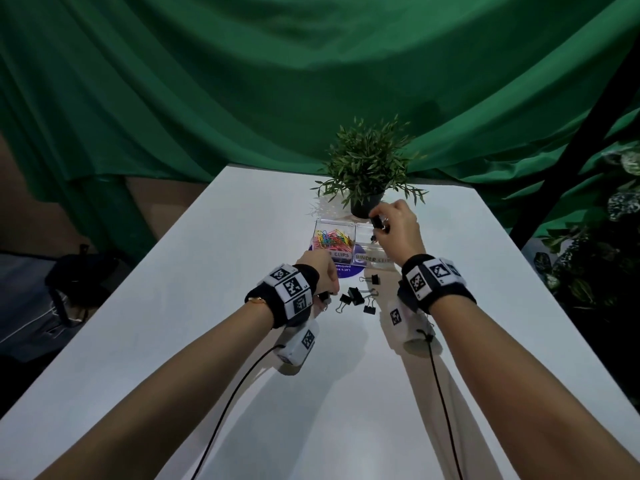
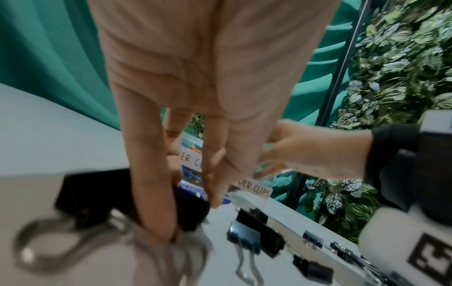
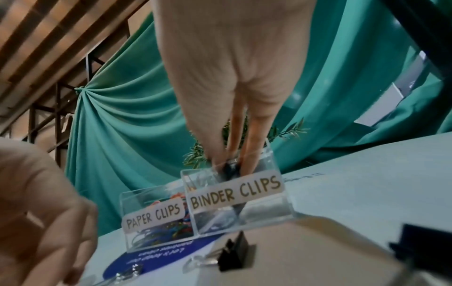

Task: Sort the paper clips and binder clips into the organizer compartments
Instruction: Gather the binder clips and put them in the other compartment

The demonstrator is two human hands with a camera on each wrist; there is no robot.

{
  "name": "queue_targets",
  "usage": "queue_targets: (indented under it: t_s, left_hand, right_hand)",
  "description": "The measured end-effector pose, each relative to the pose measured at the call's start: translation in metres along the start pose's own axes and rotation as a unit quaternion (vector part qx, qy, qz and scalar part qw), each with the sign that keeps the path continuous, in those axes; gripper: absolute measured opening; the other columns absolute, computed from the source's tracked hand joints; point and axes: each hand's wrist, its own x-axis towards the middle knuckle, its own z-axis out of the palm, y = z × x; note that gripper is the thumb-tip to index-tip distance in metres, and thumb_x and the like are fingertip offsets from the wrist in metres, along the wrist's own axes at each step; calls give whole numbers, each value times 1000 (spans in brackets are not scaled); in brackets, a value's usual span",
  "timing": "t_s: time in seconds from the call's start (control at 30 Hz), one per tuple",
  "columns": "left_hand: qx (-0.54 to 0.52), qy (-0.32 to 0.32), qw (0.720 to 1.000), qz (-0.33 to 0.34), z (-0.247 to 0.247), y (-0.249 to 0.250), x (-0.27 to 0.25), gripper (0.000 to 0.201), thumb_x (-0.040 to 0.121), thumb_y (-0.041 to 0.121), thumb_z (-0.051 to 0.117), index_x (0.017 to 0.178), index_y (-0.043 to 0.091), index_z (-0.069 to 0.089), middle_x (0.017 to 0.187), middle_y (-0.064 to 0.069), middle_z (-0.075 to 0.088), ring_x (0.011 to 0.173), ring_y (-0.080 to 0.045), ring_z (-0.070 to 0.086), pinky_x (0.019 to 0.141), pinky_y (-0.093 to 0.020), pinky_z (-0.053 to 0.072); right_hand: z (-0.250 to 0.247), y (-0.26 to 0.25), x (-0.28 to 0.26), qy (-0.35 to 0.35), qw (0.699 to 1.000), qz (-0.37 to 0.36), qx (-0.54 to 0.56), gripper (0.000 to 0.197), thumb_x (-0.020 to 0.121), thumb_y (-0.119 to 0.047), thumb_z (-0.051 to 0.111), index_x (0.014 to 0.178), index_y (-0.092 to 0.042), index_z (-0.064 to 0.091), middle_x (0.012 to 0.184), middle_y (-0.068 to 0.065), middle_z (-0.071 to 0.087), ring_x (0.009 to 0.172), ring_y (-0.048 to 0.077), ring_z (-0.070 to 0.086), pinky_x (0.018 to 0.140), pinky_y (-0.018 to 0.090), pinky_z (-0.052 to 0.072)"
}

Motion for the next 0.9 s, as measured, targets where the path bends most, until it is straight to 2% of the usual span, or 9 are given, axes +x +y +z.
queue_targets:
  t_s: [0.1, 0.17, 0.27, 0.33, 0.47, 0.53, 0.7, 0.83, 0.9]
  left_hand:
    - [38, -21, 999, 9, -7, 2, -6, 10, 82, 18, 70, 88, 11, 66, 95, -10, 63, 79, -24, 63, 57, -26, 48]
    - [49, -50, 997, 12, -12, 1, -8, 43, 73, 22, 80, 109, 9, 60, 113, -11, 58, 88, -25, 62, 55, -24, 48]
    - [137, -89, 986, 27, -17, 0, -11, 80, 65, 21, 86, 133, 19, 45, 131, -7, 53, 113, -27, 57, 71, -29, 48]
    - [184, -86, 979, 33, -16, 0, -12, 69, 68, 22, 83, 129, 20, 51, 129, -5, 56, 114, -25, 57, 76, -28, 47]
    - [186, -72, 979, 52, -9, 2, -13, 42, 71, 17, 79, 111, 15, 66, 116, -5, 64, 104, -23, 62, 54, -21, 42]
    - [191, -75, 976, 77, -7, 4, -16, 37, 70, 14, 79, 105, 14, 70, 100, -4, 65, 96, -22, 62, 49, -21, 39]
    - [99, -82, 986, 105, -14, 9, -13, 14, 73, 7, 77, 84, 12, 70, 88, -7, 58, 83, -30, 70, 69, -37, 61]
    - [-4, -38, 988, 150, -36, 30, 3, 5, 78, 7, 74, 83, 8, 72, 78, -6, 64, 63, -18, 64, 48, -18, 56]
    - [-53, 14, 984, 169, -44, 46, 14, 5, 80, 9, 74, 85, 8, 71, 76, -5, 64, 62, -13, 61, 48, -16, 55]
  right_hand:
    - [2, 3, -4, -121, 989, -33, -73, 18, 81, -3, 62, 90, -14, 72, 102, 10, 67, 89, 27, 63, 79, 40, 55]
    - [-5, 1, -10, -108, 986, -48, -115, 19, 83, -9, 59, 93, -20, 71, 104, 6, 66, 89, 25, 62, 74, 37, 53]
    - [-18, -8, -21, -25, 991, -61, -114, 17, 84, -18, 60, 96, -24, 70, 102, 1, 61, 85, 23, 62, 69, 35, 52]
    - [-23, -16, -31, -83, 990, -60, -96, 13, 82, -29, 67, 93, -23, 69, 99, 0, 59, 81, 20, 60, 67, 31, 48]
    - [-13, -28, -55, -329, 929, -89, -141, 40, 72, -33, 79, 109, -22, 69, 101, 1, 65, 90, 20, 59, 72, 26, 43]
    - [-8, -28, -63, -341, 926, -92, -129, 35, 70, -25, 78, 104, -22, 70, 98, 4, 70, 92, 23, 63, 74, 30, 49]
    - [-22, -22, -69, -338, 931, -58, -125, 25, 70, -18, 75, 95, -15, 72, 95, 4, 71, 86, 18, 62, 76, 31, 52]
    - [-35, 1, -77, -321, 938, -11, -129, 26, 65, -23, 79, 89, -18, 71, 94, 2, 69, 90, 19, 62, 75, 31, 53]
    - [-42, 10, -81, -315, 940, 9, -130, 27, 65, -25, 79, 89, -18, 69, 96, 2, 67, 90, 19, 62, 76, 33, 54]
